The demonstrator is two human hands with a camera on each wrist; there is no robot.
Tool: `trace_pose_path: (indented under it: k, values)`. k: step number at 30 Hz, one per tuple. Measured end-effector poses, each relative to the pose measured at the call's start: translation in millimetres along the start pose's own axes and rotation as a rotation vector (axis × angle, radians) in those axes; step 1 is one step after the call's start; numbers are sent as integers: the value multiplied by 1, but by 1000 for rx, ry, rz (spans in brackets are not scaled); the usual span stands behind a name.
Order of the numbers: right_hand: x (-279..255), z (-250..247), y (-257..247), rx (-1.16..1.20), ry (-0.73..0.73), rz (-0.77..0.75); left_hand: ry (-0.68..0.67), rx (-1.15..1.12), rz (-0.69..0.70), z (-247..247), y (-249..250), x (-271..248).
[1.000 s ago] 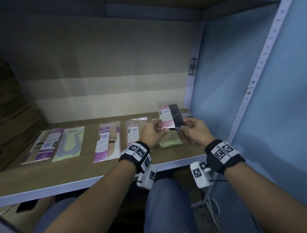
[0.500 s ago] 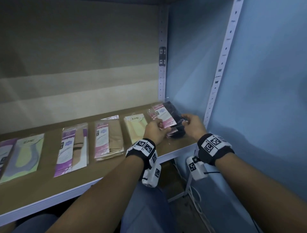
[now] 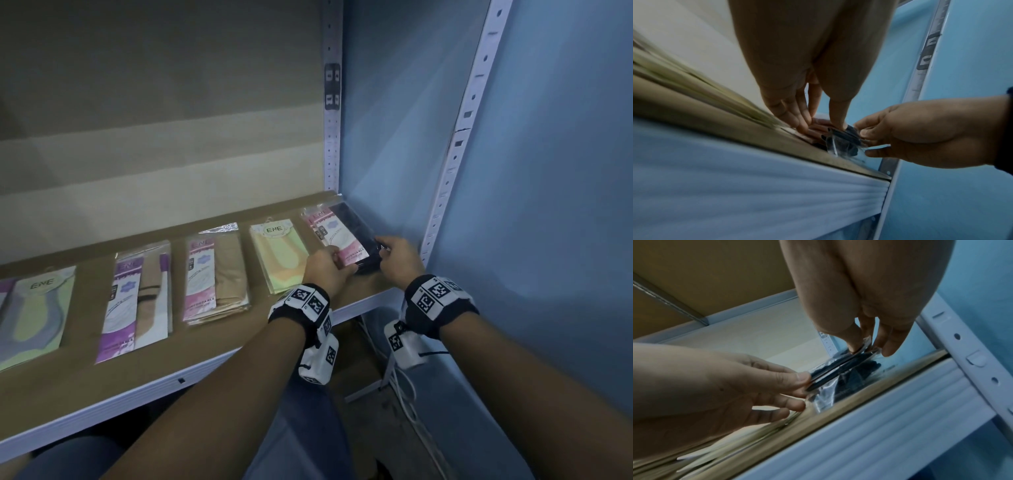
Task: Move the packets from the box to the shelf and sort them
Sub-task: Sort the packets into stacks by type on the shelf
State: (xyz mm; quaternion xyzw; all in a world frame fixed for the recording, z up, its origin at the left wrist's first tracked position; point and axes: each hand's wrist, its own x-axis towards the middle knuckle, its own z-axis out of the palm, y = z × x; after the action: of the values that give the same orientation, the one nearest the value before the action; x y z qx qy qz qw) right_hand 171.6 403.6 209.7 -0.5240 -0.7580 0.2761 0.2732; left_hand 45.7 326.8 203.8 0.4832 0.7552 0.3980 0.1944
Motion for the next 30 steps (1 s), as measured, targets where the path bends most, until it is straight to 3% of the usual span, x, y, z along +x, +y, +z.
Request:
trace_pose_path:
  k: [7,13,17,23,30]
  values:
    - [-5,0,-5,-46,-23,17,-87,63,15,-14,5,0]
    - [-17,-6,-33,-44,90,-47,-53,152,113,-44,6,-4]
    - [-25,1,-62,48,77,-50,-3,191,139,-80,-5,-14]
    - [-48,30,-122,6,-40,-189,71,256,79,-152,-39,-35]
    - [-79,90,-195,11,-211,-353,190,313,-118,-247,-102,-85]
